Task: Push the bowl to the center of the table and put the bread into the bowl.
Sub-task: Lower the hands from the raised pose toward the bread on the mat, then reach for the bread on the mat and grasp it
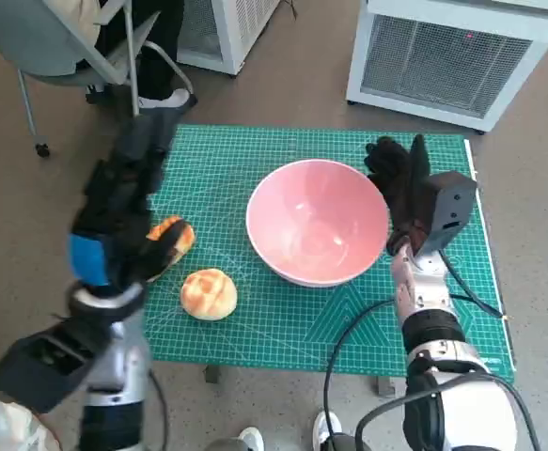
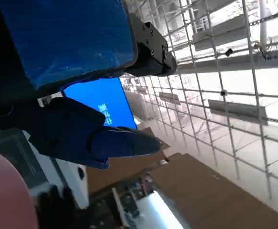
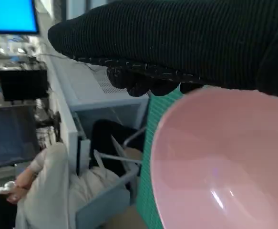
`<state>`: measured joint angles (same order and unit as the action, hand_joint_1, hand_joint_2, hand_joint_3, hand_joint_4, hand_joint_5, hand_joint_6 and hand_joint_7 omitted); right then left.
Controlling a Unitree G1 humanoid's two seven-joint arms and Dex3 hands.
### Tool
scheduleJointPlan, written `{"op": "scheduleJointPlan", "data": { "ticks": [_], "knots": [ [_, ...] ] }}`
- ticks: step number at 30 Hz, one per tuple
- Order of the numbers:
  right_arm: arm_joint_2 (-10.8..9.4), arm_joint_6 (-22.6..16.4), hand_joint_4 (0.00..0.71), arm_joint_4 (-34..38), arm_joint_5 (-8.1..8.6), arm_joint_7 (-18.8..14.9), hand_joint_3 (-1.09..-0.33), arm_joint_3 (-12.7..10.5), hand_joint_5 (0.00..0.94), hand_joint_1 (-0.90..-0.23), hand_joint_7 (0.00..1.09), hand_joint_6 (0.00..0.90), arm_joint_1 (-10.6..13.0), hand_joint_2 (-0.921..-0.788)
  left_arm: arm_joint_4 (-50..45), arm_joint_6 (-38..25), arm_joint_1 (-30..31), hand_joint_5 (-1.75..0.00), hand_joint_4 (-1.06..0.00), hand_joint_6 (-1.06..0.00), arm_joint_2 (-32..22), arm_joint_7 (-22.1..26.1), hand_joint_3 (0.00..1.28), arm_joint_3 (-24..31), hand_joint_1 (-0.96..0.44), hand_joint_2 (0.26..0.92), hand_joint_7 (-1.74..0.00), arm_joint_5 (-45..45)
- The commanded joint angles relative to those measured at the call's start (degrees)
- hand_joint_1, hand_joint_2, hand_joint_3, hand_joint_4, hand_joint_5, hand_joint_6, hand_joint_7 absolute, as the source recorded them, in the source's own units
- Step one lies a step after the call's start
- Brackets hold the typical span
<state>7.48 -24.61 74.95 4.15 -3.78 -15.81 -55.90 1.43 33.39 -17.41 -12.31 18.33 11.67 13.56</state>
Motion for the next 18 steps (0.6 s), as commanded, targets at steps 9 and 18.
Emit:
{"op": "scheduleJointPlan", "data": {
  "ticks": [9,18],
  "knots": [
    [3.1,-16.2,0.208,-5.6,1.19,-8.0,-0.899,0.3,0.007,-0.544,0.18,0.207,0.0,-0.921,11.1,5.2,-2.8,0.00,-0.27,-0.39,-19.4,1.4,0.31,4.6,-0.50,0.921,-0.01,-14.7],
    [2.3,-29.7,0.241,-18.2,8.25,-21.6,-0.845,1.0,0.016,-0.573,0.19,0.208,4.2,-0.921,16.7,1.7,-5.5,0.00,-0.25,-0.40,-29.8,4.0,0.24,1.3,-0.52,0.921,-0.01,-21.7]
  ]
}}
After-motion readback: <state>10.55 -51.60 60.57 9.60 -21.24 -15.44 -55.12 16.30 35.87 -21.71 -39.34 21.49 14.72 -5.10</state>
